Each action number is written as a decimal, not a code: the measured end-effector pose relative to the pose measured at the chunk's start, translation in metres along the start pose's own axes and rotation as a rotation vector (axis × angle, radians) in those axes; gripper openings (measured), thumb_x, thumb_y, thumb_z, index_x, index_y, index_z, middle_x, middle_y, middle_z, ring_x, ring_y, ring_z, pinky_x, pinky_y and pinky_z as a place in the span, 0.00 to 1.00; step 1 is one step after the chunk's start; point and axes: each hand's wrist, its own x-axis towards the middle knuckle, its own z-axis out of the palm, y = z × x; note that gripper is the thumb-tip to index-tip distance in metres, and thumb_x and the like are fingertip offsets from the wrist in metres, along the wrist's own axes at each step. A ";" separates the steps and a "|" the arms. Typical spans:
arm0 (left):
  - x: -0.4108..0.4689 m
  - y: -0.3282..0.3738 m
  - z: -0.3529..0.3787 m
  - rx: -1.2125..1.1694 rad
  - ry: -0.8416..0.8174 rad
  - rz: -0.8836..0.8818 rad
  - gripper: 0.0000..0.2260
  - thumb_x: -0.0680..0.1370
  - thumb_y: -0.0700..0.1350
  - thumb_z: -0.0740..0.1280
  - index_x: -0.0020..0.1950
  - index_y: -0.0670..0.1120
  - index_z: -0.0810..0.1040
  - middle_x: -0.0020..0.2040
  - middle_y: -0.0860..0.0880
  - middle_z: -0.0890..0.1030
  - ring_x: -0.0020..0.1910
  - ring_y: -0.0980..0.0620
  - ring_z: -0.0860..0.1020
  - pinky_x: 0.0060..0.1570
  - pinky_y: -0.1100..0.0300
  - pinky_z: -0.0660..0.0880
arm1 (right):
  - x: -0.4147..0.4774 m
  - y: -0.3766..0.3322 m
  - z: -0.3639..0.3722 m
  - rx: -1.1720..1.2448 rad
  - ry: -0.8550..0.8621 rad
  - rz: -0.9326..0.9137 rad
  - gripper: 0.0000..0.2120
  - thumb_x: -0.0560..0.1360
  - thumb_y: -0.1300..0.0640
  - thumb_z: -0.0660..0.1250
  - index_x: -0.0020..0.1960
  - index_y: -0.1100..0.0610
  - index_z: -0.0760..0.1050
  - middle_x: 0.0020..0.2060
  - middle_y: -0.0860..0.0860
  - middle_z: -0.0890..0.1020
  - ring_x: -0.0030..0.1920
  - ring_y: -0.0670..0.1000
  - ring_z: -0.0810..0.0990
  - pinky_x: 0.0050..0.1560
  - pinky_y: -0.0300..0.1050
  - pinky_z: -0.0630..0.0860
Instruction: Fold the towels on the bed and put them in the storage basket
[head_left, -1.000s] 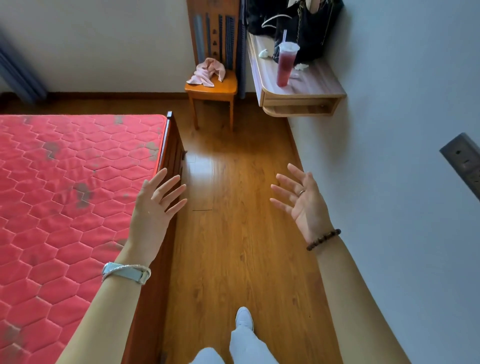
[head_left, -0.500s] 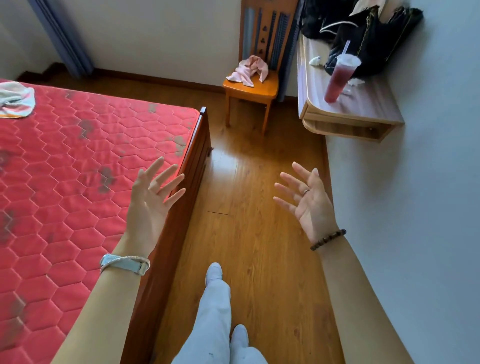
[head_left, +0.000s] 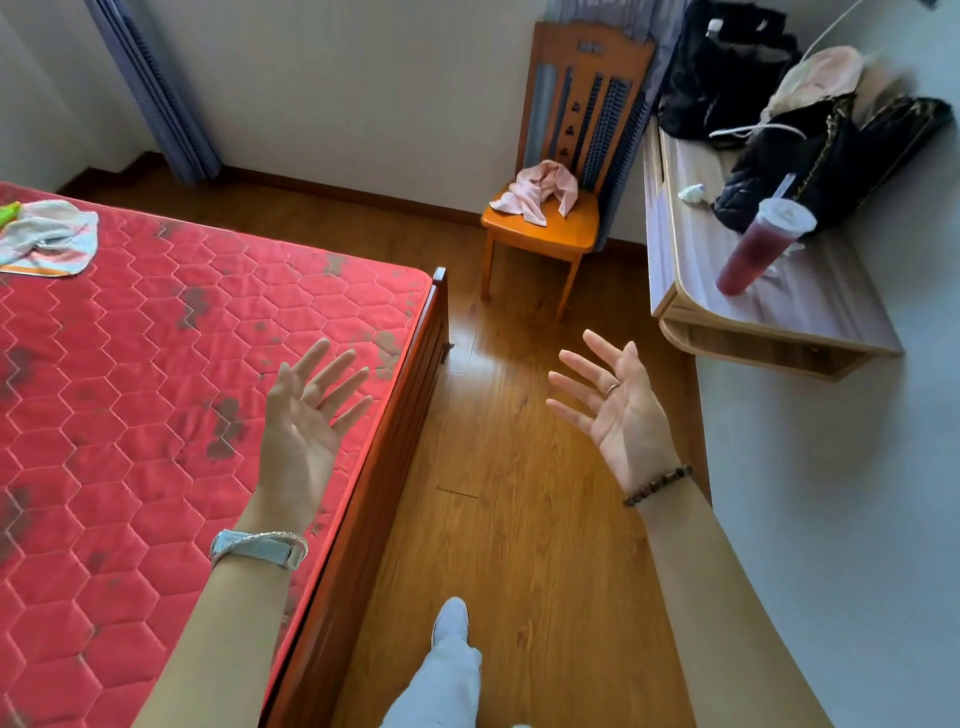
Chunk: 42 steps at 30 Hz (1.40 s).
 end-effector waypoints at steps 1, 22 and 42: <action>0.012 0.003 -0.002 -0.002 0.004 0.001 0.26 0.83 0.58 0.52 0.76 0.47 0.68 0.69 0.44 0.77 0.69 0.42 0.75 0.67 0.45 0.74 | 0.012 -0.002 0.007 0.003 0.000 0.003 0.25 0.80 0.41 0.51 0.70 0.51 0.70 0.63 0.54 0.79 0.63 0.57 0.79 0.62 0.60 0.75; 0.211 0.002 0.040 -0.019 0.074 0.013 0.22 0.83 0.58 0.53 0.71 0.50 0.72 0.67 0.46 0.78 0.69 0.41 0.74 0.69 0.44 0.71 | 0.230 -0.038 0.041 -0.041 -0.045 0.056 0.23 0.81 0.41 0.51 0.70 0.50 0.70 0.64 0.54 0.78 0.62 0.56 0.79 0.62 0.60 0.76; 0.432 -0.021 0.162 -0.039 0.058 -0.032 0.23 0.84 0.58 0.52 0.72 0.48 0.71 0.69 0.43 0.77 0.68 0.42 0.76 0.67 0.43 0.71 | 0.456 -0.116 -0.001 -0.012 0.005 0.095 0.20 0.81 0.41 0.52 0.67 0.48 0.71 0.65 0.53 0.78 0.62 0.56 0.79 0.63 0.61 0.75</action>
